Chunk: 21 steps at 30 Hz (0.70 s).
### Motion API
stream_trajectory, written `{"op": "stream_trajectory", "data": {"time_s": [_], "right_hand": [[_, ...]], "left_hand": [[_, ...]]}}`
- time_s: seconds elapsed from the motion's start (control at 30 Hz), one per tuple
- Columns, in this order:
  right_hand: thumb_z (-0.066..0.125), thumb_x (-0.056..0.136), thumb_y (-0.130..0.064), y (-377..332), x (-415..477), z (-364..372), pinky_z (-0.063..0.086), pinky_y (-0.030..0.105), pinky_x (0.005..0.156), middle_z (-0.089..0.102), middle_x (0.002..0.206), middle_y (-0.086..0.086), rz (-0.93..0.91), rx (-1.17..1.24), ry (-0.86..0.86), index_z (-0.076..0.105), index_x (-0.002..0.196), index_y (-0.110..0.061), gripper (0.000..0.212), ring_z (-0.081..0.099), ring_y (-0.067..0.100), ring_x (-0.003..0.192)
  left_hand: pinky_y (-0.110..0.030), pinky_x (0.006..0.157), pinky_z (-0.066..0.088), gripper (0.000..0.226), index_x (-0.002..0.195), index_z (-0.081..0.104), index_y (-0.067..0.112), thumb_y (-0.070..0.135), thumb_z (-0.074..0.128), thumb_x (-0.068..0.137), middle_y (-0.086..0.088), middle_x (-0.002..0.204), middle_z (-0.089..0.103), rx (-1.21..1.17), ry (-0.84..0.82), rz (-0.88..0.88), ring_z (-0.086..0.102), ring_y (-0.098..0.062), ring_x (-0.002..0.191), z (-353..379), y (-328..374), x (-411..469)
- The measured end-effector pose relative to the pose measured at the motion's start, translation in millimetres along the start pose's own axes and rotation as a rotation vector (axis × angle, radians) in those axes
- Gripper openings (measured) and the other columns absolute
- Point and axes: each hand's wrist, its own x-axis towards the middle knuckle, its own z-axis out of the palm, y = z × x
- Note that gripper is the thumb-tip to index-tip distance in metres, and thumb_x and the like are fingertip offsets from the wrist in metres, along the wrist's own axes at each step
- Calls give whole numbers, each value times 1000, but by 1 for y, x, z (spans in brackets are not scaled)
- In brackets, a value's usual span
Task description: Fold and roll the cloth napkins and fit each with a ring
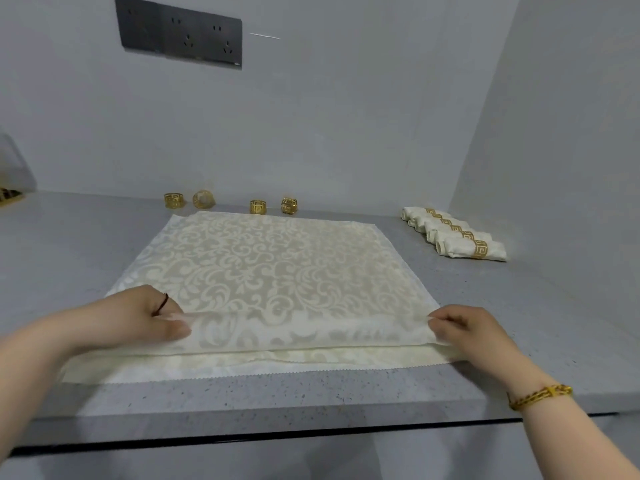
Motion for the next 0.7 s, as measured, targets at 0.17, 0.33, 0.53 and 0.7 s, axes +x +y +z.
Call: {"op": "stream_trajectory", "data": {"time_s": [0.17,0.33,0.53,0.7], "right_hand": [[60,85,-9,2,15,5,37,9,63,60,78,-11,55,12,34,61,68,-19,19,52,-1,74],[61,84,-7,6,27,13,35,3,59,58,75,-13,75,28,90,60,66,-19,22,50,-3,72],[61,84,-12,9,43,20,33,14,57,55,70,-12,69,-179,43,58,65,-22,22,45,3,63],[62,84,-12,12,46,21,35,17,59,58,73,-9,51,-186,28,58,65,-22,22,47,3,65]], "left_hand": [[-21,56,35,28,51,60,14,17,73,75,11,40,52,71,246,-69,49,-9,54,-8,-22,13],[-28,60,33,25,60,53,10,11,65,81,-8,57,49,3,416,-208,46,-20,60,-12,-58,17],[-38,80,46,18,63,60,19,15,65,79,-7,77,63,69,549,-322,57,-29,79,0,-64,20],[-36,103,28,30,102,63,24,11,67,75,-2,121,56,353,566,-173,49,-25,118,4,-52,13]]}}
